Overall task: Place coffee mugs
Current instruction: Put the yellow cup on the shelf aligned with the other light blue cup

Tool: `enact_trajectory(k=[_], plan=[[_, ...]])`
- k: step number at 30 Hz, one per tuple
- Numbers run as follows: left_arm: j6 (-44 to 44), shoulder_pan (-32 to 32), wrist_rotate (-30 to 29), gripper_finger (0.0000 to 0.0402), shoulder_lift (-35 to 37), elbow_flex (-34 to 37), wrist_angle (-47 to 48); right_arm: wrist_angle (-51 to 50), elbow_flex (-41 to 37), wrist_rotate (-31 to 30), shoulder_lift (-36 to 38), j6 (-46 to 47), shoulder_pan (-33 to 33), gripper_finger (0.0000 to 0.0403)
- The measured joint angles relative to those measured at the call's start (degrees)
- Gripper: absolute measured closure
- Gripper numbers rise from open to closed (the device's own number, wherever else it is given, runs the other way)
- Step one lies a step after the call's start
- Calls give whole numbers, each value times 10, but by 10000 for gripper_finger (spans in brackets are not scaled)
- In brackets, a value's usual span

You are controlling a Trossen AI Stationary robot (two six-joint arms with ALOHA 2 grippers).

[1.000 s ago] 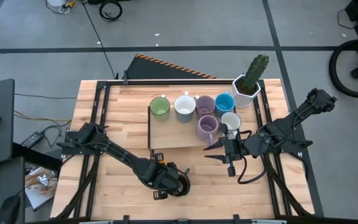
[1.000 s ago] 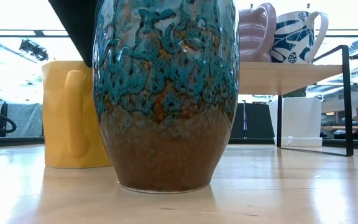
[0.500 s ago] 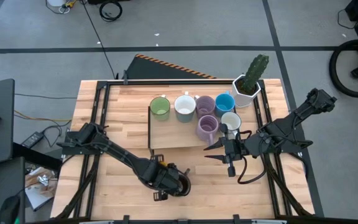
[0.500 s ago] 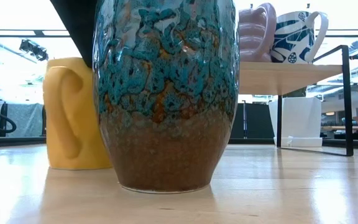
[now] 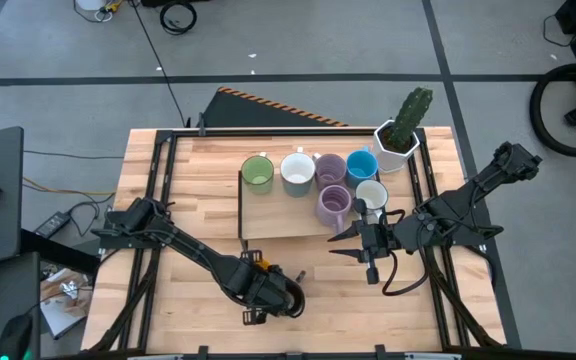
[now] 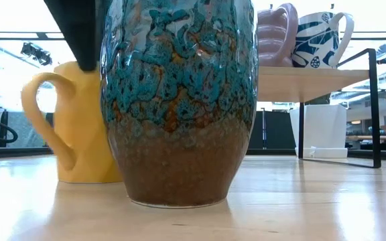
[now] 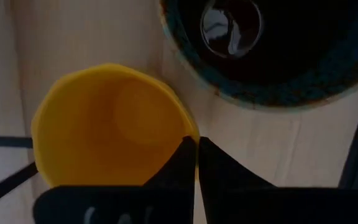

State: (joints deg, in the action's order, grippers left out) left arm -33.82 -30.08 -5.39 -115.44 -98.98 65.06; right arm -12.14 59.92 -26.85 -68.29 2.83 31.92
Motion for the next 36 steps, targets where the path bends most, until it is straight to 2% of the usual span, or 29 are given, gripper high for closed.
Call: enact_trajectory(k=[11, 36], plan=[[4, 0, 10, 394, 42, -1, 14, 0, 0, 0, 0, 0, 0, 291], [25, 33, -10, 395, 152, -1, 21, 5, 0, 0, 0, 0, 0, 291]])
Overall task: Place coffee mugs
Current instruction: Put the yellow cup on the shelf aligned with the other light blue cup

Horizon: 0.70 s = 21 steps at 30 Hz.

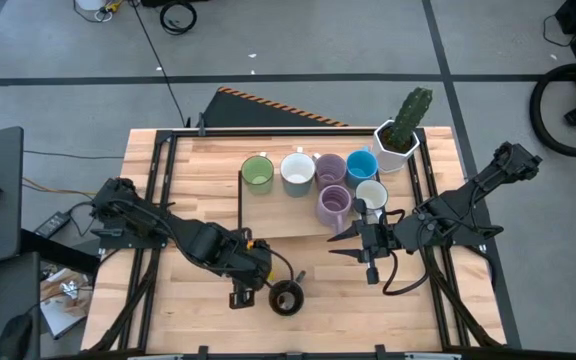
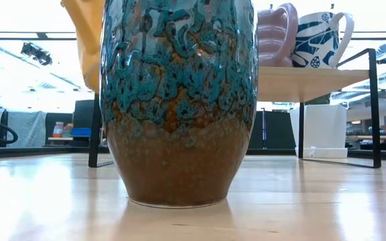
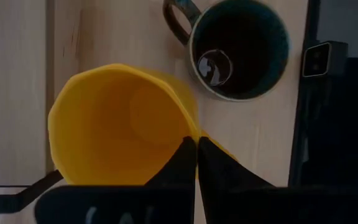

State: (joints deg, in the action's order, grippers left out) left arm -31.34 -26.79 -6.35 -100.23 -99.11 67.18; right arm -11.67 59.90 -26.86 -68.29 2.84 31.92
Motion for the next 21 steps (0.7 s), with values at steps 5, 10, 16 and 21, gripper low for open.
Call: enact_trajectory(k=[5, 10, 16, 21], plan=[[10, 8, -12, 396, 22, 0, -1, 1, 0, 0, 0, 0, 0, 291], [34, 21, -20, 396, 49, 0, -14, 1, 0, 0, 0, 0, 0, 291], [76, 45, -41, 396, 88, 0, -33, 1, 0, 0, 0, -1, 0, 291], [115, 83, -72, 396, 107, -1, -40, 2, 0, 0, 0, -2, 0, 291]])
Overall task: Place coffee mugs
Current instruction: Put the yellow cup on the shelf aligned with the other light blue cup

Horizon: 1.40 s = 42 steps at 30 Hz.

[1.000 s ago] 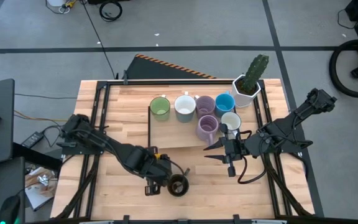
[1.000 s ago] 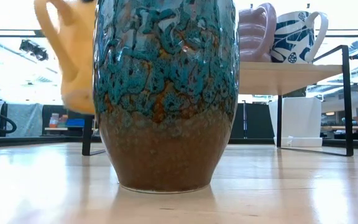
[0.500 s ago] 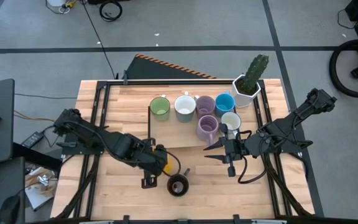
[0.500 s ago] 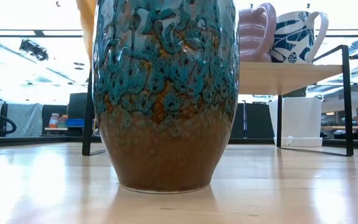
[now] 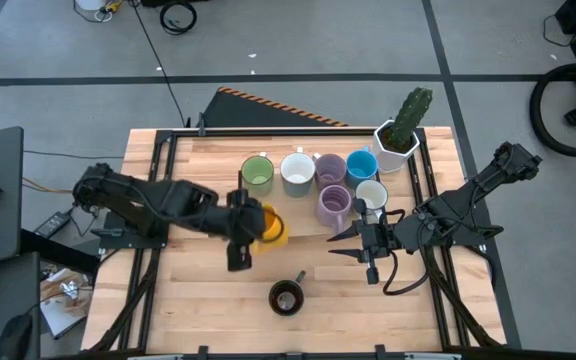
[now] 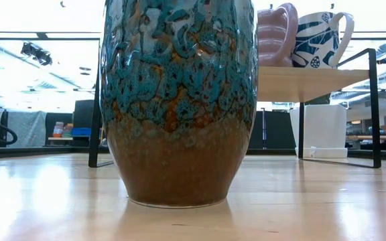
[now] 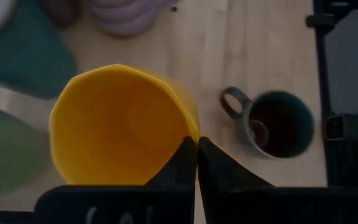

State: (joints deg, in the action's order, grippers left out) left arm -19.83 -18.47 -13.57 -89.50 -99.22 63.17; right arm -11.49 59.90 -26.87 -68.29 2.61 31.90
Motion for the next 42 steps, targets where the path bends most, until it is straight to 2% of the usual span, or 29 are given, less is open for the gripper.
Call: enact_trajectory(k=[6, 15, 20, 30, 37, 42], plan=[[28, 48, 35, 396, 0, 0, 26, 3, 0, 0, 0, -2, 0, 291], [55, 86, 39, 397, -1, 0, 87, 3, 0, 0, 0, -2, 0, 291], [46, 88, 45, 397, -1, 0, 114, 2, 0, 0, 0, -3, 0, 291], [45, 88, 43, 397, -2, 0, 100, 2, 0, 0, 0, -2, 0, 291], [47, 86, 42, 358, -11, 0, 94, 2, 0, 0, 0, -2, 0, 291], [69, 78, 43, 348, -42, 0, 90, 2, 0, 0, 0, -2, 0, 291]])
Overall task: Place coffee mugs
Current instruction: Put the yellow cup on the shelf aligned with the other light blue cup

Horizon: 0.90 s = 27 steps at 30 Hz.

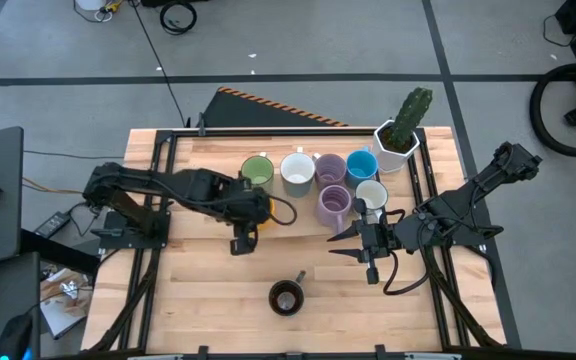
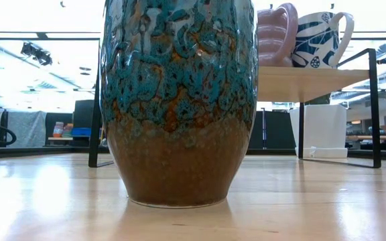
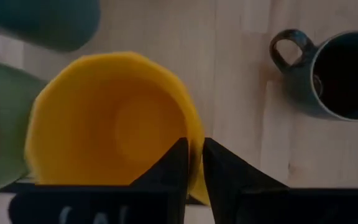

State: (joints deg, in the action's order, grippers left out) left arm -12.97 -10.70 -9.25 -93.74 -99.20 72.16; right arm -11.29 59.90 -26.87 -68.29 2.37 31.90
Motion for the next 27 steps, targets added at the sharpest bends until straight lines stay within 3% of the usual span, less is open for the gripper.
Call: enact_trajectory(k=[27], plan=[[36, -8, -2, 355, -25, 1, -143, 0, 0, 0, 0, 0, 0, 291]])
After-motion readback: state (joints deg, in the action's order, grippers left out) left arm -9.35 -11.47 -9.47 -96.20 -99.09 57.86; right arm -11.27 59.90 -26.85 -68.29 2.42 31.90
